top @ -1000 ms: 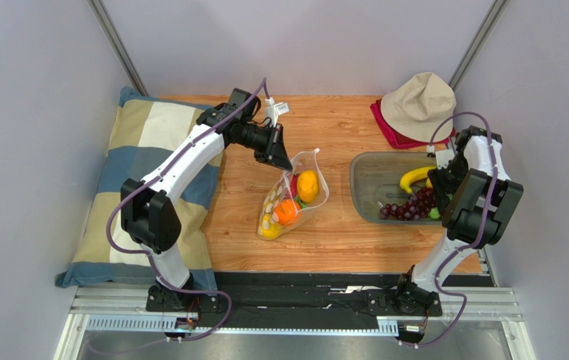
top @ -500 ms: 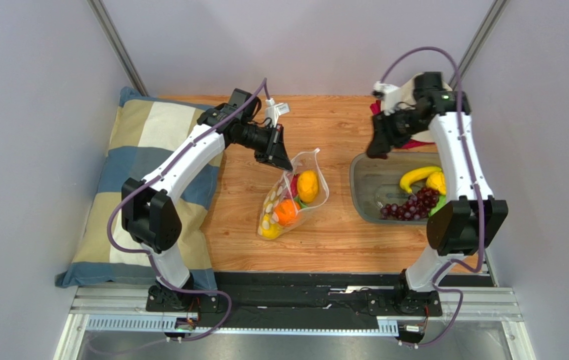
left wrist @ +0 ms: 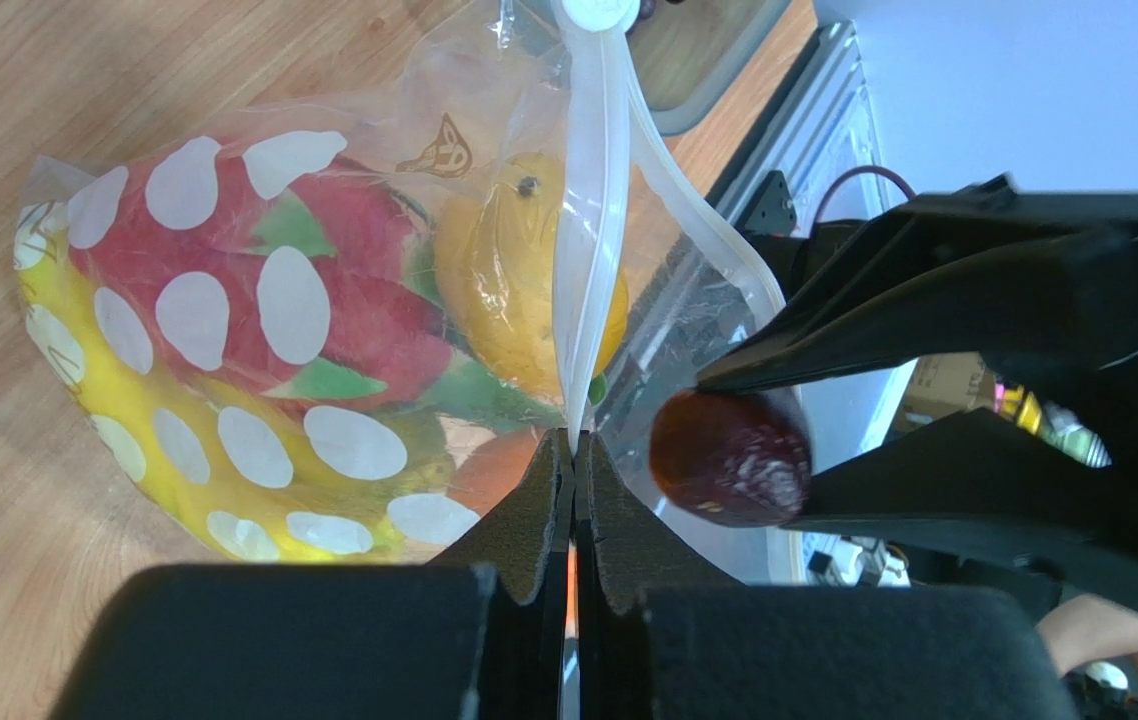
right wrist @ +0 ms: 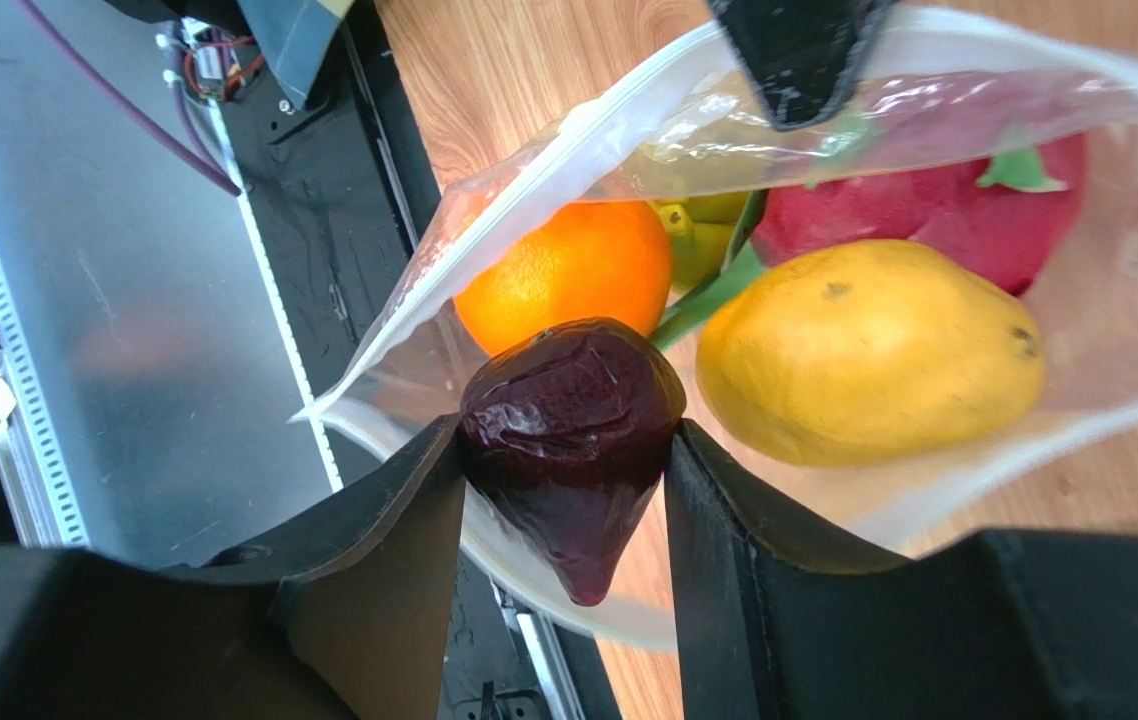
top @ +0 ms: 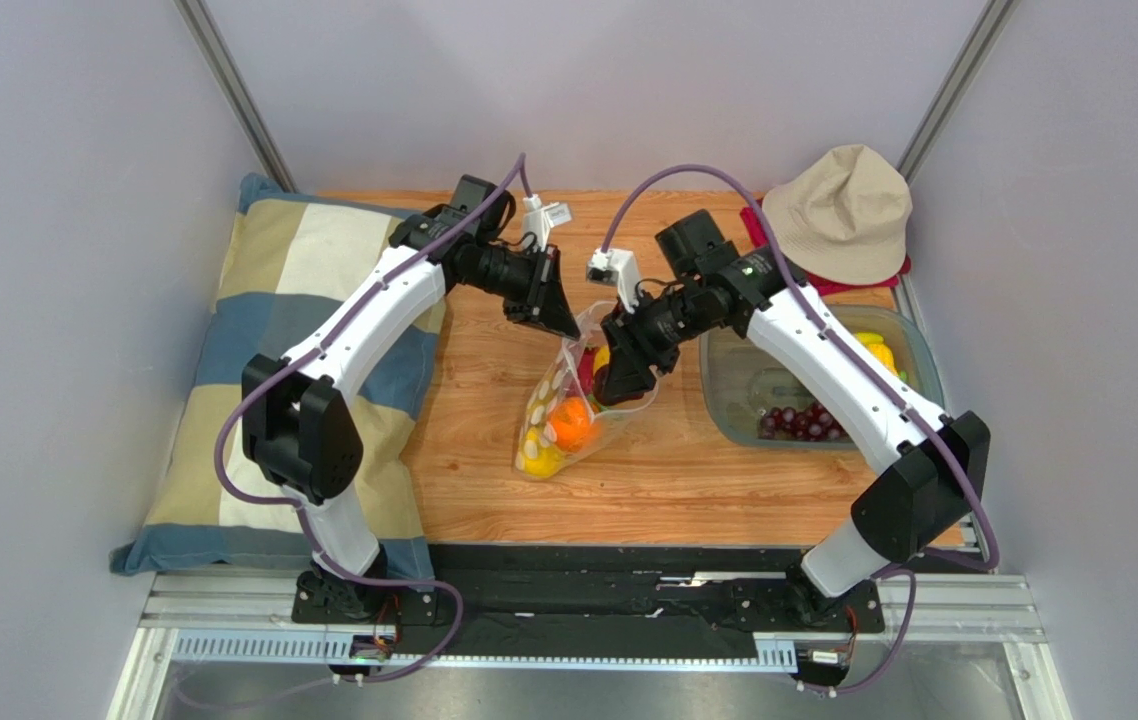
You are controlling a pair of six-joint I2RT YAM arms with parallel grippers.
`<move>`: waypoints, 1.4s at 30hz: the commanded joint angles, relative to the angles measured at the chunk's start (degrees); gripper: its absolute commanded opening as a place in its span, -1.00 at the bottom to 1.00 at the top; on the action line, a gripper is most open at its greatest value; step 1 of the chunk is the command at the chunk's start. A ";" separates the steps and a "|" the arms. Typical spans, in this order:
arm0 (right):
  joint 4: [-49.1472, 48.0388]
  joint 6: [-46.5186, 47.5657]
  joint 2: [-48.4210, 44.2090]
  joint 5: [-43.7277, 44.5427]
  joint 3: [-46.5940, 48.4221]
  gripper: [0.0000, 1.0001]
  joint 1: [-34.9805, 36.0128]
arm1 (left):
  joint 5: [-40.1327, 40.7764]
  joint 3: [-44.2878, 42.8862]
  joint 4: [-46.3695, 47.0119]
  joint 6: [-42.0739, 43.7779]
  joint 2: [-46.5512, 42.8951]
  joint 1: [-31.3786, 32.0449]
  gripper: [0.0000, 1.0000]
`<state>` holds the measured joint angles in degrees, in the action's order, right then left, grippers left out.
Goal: Place the food in the zip-top bag and seal the zipper
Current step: Place the fake fruit in the zipper food storage bag, then zip the zipper food storage bag at the center of the board.
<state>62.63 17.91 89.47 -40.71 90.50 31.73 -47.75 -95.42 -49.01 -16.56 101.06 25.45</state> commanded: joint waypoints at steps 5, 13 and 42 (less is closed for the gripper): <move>-3.60 -3.76 0.44 4.59 4.68 0.42 2.29 | -1.21 -2.40 -0.20 -0.14 -0.77 -0.32 -1.00; -1.11 -6.30 -7.64 6.76 2.24 0.72 -2.62 | -1.03 -2.23 -0.47 0.47 -1.39 -0.75 -1.00; -49.72 -49.64 -15.74 -5.72 -27.30 -1.00 1.49 | -5.16 -14.27 -18.04 18.82 2.47 0.21 -1.00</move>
<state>25.23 -25.58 73.65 -51.51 62.17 28.97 -48.38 -105.32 -61.34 -6.70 101.47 25.26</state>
